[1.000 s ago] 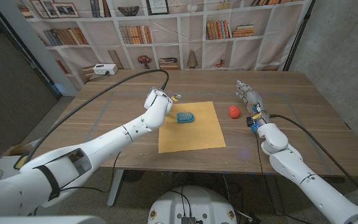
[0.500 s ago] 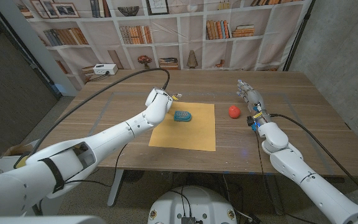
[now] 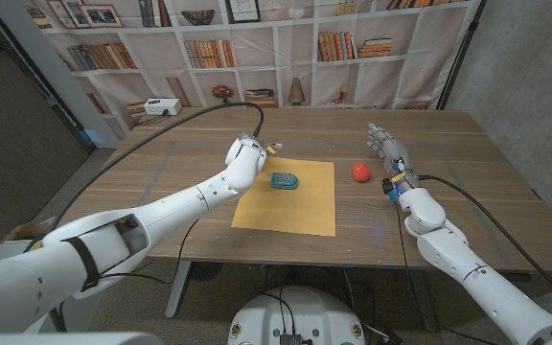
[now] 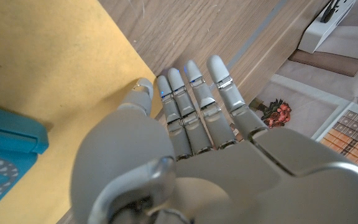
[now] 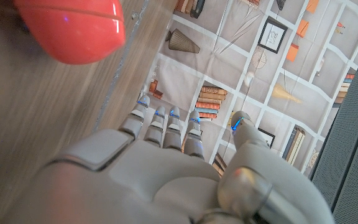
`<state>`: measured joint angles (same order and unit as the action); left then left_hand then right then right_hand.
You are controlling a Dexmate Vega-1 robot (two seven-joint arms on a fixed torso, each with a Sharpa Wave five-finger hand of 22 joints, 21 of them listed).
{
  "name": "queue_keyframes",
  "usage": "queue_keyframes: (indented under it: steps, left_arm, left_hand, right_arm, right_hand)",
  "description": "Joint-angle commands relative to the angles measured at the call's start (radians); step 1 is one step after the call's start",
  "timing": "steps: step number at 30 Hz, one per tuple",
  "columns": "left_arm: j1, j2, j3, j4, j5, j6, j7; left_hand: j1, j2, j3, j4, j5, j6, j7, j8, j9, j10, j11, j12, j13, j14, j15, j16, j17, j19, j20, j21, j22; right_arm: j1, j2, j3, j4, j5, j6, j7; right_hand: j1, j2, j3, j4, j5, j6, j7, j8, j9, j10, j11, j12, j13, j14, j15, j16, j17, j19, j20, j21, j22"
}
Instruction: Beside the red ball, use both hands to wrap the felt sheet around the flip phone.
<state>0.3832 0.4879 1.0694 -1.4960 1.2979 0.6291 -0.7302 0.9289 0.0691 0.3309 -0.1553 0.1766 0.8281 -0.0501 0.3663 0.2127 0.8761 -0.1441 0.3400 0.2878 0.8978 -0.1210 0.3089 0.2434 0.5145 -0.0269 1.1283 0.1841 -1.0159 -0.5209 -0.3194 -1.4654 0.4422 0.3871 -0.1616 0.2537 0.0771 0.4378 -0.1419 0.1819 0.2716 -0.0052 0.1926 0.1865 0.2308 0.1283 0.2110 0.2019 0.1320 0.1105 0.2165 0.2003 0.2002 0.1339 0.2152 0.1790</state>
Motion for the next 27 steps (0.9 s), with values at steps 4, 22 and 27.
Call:
queue_keyframes:
  steps: [4,22,27]
  left_arm:
    - [-0.033,0.028,0.057,-0.057,0.013,0.052,-0.012]
    - [0.005,0.044,-0.012,-0.21,0.098,0.036,-0.07]
    - [-0.011,0.019,-0.01,-0.164,0.074,-0.005,-0.121]
  left_hand:
    - [-0.084,-0.082,-0.062,0.029,0.016,-0.186,-0.021,-0.071,0.003,-0.15,0.011,-0.044,0.045,-0.083,-0.053,-0.022,0.022,-0.035,0.031,0.001,0.003]
    - [-0.13,-0.118,-0.098,0.041,0.045,-0.332,-0.105,-0.12,0.011,-0.313,0.079,-0.076,0.094,-0.214,0.021,-0.083,0.032,-0.115,0.075,-0.03,0.002]
    - [-0.136,-0.122,-0.103,0.042,0.049,-0.317,-0.077,-0.113,0.011,-0.283,0.08,-0.063,0.098,-0.216,0.024,-0.085,0.028,-0.116,0.078,-0.032,0.002]
  right_arm:
    - [0.005,-0.001,0.002,0.012,0.013,0.0,0.01]
    - [0.002,-0.003,0.002,0.005,0.023,-0.005,0.017]
    - [-0.007,-0.004,0.007,-0.004,0.017,-0.001,0.005]
  right_hand:
    - [-0.002,-0.001,0.0,0.0,0.006,0.01,-0.005,0.005,0.002,0.015,0.001,0.001,0.004,0.015,0.001,-0.004,0.0,0.001,0.008,-0.004,0.004]
    - [-0.001,0.002,0.0,0.0,0.006,0.018,-0.004,0.006,0.002,0.017,0.002,0.0,0.004,0.015,0.001,-0.004,0.0,-0.001,0.009,-0.005,0.004]
    - [-0.003,0.002,-0.001,0.001,0.005,0.017,-0.004,0.006,0.002,0.017,0.001,0.001,0.004,0.016,0.001,-0.004,0.001,-0.001,0.009,-0.005,0.004]
